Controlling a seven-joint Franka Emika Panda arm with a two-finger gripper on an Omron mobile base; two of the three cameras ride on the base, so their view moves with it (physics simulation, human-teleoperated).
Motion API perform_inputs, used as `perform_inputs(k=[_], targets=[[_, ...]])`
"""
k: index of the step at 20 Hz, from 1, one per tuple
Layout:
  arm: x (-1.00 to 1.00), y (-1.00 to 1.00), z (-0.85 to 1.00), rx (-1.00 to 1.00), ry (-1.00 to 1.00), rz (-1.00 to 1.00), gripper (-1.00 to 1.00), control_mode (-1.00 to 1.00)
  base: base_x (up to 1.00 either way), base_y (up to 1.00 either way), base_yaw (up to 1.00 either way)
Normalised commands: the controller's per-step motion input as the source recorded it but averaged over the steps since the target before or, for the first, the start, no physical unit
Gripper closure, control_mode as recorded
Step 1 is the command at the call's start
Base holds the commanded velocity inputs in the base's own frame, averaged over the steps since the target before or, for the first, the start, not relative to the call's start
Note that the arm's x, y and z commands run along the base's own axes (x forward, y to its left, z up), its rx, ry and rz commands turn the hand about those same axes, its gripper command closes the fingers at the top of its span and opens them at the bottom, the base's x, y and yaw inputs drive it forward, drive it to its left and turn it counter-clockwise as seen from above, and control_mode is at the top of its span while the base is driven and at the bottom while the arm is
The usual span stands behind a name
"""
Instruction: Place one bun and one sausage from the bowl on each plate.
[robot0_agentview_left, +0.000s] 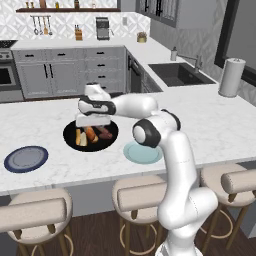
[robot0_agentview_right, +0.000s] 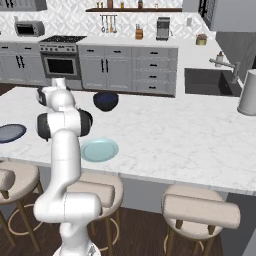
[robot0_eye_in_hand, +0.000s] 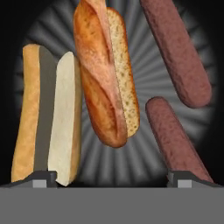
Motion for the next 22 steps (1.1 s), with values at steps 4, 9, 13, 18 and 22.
perform_inputs(k=[4,9,13,18,22], targets=[[0.03,0.00,-0.44,0.00,-0.07,0.00,-1.00,-1.00,0.00,0.00,0.00],[0.05,0.00,-0.19,0.03,-0.16,0.00,-1.00,-1.00,0.00,0.00,0.00],[0.09,0.00,-0.25,0.01,-0.04,0.00,-1.00,-1.00,0.00,0.00,0.00],[0.04,0.00,-0.45,0.00,0.00,0.00,-1.00,-1.00,0.00,0.00,0.00],[0.00,-0.03,-0.26,0.00,0.00,0.00,-1.00,-1.00,0.00,0.00,0.00]])
